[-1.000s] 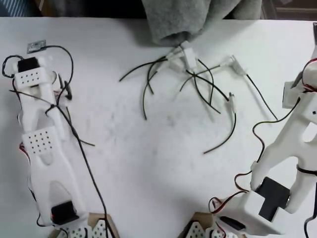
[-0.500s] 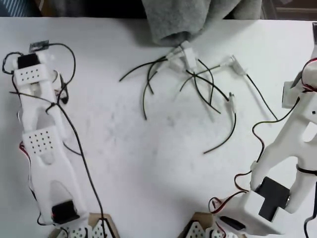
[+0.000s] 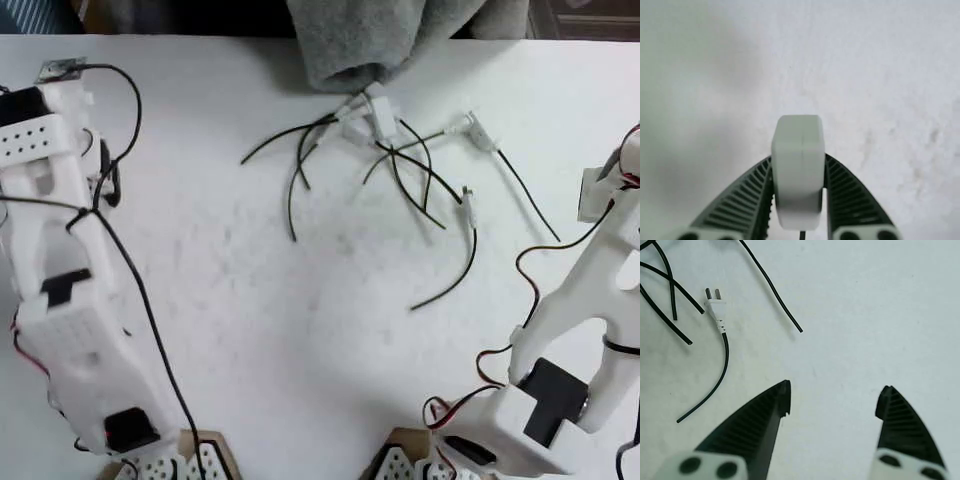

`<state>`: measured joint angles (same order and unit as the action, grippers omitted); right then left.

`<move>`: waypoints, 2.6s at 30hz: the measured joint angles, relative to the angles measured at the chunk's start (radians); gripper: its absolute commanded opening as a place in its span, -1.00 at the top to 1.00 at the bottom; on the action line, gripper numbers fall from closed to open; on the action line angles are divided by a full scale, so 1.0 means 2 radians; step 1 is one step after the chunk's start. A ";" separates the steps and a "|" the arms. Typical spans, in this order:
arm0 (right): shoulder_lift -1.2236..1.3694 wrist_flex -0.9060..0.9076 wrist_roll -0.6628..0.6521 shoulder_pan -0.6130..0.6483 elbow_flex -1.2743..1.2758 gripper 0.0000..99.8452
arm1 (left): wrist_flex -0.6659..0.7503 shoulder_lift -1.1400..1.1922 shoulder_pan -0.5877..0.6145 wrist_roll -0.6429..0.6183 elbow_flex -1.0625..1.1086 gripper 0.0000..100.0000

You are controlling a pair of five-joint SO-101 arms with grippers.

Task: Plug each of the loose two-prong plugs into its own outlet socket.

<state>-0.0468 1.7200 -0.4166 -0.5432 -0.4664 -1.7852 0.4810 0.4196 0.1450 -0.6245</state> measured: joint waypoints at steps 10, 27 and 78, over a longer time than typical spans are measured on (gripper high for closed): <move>0.000 0.000 -0.001 -0.018 0.000 0.46 | 0.084 -0.251 -0.133 0.033 0.277 0.95; 0.000 0.000 -0.002 -0.056 0.000 0.46 | 0.427 -0.305 -0.232 0.091 0.670 0.89; 0.000 0.000 -0.002 -0.071 0.000 0.46 | 0.302 -0.369 -0.200 0.122 0.604 0.51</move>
<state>-0.0468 1.7200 -0.4196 -0.6859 -0.4664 -1.1807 -0.2570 0.0192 0.3890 0.5831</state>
